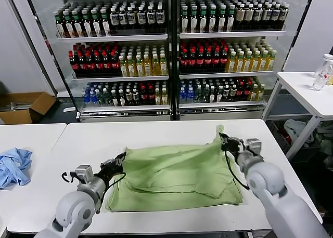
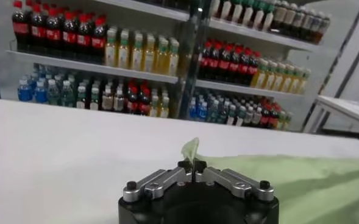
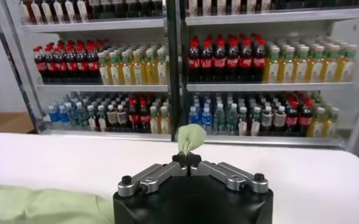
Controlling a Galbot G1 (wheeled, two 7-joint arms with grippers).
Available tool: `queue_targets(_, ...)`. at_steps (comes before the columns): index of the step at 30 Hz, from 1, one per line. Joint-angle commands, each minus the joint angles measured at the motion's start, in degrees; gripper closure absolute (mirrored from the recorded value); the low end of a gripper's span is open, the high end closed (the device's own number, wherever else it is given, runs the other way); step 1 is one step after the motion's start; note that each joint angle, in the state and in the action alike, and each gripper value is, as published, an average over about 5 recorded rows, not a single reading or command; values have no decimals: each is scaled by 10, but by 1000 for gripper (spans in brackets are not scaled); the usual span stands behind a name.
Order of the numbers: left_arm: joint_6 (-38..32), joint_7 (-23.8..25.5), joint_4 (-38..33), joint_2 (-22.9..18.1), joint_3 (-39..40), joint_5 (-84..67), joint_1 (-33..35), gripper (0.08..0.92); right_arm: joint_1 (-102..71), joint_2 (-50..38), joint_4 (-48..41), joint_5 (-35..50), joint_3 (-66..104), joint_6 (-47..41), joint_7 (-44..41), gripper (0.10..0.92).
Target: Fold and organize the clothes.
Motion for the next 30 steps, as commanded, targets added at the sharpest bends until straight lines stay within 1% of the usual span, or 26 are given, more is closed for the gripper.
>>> queue_targets(1, 24, 21, -44, 9, -9, 48, 82, 917, -163, -13, 94, -13, 72, -3, 8, 920)
queue_targets(4, 39, 33, -33, 3, -3, 61, 79, 917, -161, 2, 74, -47, 52, -3, 15, 919)
queue_targets(6, 37, 34, -23, -5, 4, 86, 75, 915, -156, 11, 60, -80, 38, -1, 18, 903)
queue_targets(9, 23, 25, -18, -21, 11, 144, 77, 880, -157, 19, 55, -113, 27, 8, 20, 837)
queue_targets(14, 10, -29, -20, -65, 18, 229, 94, 743, -179, 17, 71, -127, 35, 20, 17, 690)
queue_targets(16, 17, -52, -16, -84, 23, 258, 99, 682, -187, 15, 76, -135, 39, 24, 16, 638)
queue_targets(18, 29, -73, -3, -103, 29, 290, 101, 630, -193, 16, 78, -143, 41, 27, 16, 568)
queue_targets(20, 40, -90, 12, -116, 32, 310, 99, 569, -197, 18, 79, -148, 40, 29, 15, 508)
queue_targets(25, 49, -112, 26, -124, 31, 324, 100, 422, -202, 22, 86, -152, 38, 28, 15, 360)
queue_targets(27, 50, -114, 24, -123, 30, 321, 104, 370, -203, 22, 88, -152, 38, 27, 15, 300)
queue_targets(30, 49, -107, 17, -120, 31, 305, 110, 287, -202, 21, 90, -151, 39, 27, 16, 232)
